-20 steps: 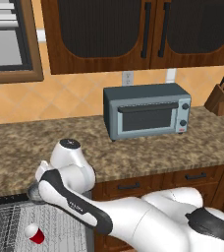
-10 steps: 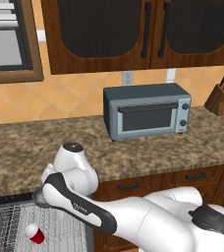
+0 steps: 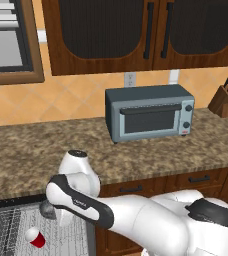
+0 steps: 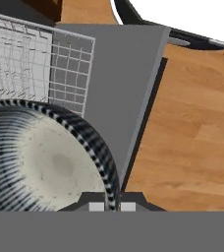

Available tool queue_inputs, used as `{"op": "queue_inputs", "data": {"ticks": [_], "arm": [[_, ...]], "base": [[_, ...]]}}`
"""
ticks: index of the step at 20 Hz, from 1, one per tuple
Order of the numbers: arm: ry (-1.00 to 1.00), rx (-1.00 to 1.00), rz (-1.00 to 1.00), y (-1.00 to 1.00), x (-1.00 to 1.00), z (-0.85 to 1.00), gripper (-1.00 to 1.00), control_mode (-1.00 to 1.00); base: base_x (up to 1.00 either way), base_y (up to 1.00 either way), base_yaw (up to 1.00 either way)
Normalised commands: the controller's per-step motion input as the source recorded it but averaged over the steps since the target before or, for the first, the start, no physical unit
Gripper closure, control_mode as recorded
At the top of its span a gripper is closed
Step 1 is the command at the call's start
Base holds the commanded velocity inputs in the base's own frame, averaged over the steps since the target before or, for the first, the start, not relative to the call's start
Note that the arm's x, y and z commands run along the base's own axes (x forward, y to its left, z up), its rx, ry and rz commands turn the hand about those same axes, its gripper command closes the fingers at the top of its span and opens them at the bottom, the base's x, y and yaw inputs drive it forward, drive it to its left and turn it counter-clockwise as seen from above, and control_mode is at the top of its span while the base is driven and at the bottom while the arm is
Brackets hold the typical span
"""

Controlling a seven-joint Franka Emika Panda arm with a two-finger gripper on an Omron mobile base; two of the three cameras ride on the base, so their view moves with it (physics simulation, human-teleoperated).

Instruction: Pick up the cup and bowl from the counter, place them in the dishwasher, and close the dishwasher door.

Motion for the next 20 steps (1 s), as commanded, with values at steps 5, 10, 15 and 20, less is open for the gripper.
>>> {"op": "queue_inputs", "data": {"ticks": [5,10,15,20], "arm": [[0.19,-0.01,-0.14,0.00,0.08,-0.34,1.00,-1.00],[0.21,-0.02,-0.15,0.00,0.16,-0.39,1.00,-1.00],[0.07,0.00,-0.10,-0.05,0.01,-0.27,1.00,-1.00],[0.00,0.00,0.00,-0.21,-0.05,-0.25,1.00,-1.00]], "base": [[0.00,0.00,0.00],[0.00,0.00,0.00],[0.00,0.00,0.00],[0.00,0.00,0.00]]}}
